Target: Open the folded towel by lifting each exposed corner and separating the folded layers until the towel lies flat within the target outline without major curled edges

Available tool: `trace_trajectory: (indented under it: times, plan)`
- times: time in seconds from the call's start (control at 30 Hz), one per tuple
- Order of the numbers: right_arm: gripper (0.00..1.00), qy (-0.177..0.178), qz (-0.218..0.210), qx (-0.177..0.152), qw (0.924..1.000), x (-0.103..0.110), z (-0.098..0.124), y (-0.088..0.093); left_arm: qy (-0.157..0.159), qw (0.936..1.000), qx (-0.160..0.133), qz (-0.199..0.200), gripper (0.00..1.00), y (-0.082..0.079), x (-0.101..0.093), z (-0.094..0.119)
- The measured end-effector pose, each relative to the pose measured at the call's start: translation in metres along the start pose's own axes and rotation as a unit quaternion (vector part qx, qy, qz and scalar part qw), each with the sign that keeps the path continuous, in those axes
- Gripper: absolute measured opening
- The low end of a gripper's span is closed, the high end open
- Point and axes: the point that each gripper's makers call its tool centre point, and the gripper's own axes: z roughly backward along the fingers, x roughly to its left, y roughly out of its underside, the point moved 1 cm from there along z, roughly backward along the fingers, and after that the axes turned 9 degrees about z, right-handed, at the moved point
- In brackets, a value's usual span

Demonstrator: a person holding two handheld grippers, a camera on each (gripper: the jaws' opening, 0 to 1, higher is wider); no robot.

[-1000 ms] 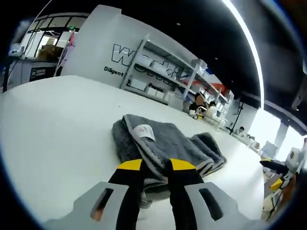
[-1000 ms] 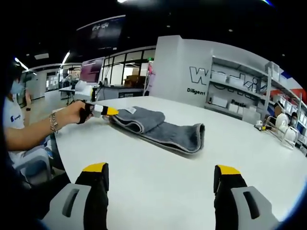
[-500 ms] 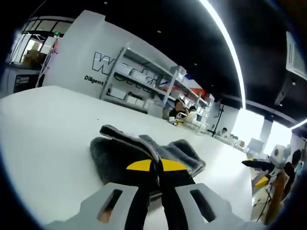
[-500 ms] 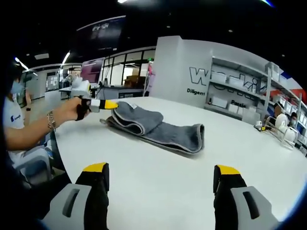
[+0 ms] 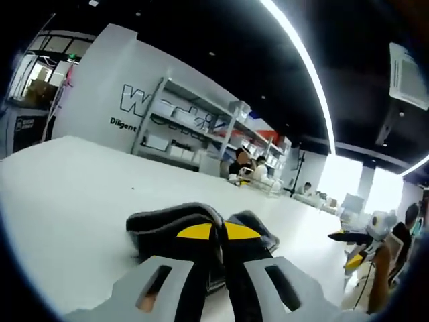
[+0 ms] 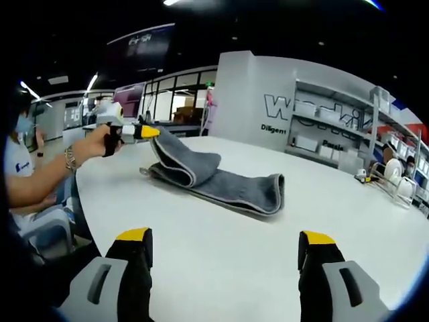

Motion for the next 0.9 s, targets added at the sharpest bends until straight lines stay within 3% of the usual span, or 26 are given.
trace_trajectory:
  times: [0.4,0.73,0.9]
  plan:
    - [0.95,0.0,-0.009,0.005,0.9999,-0.002,0.005,0.003,-0.054,0.9979,0.007,-0.035,0.04,-0.03,0.047,0.056]
    - [0.99,0.001,-0.011,0.011,0.9999,-0.001,0.006,0.006,-0.129,0.9889,0.027,-0.069,0.04,-0.032,0.105,0.103]
    - [0.99,0.004,-0.008,0.01,0.9999,-0.002,0.006,0.006,-0.161,0.982,0.051,-0.083,0.04,-0.028,0.131,0.126]
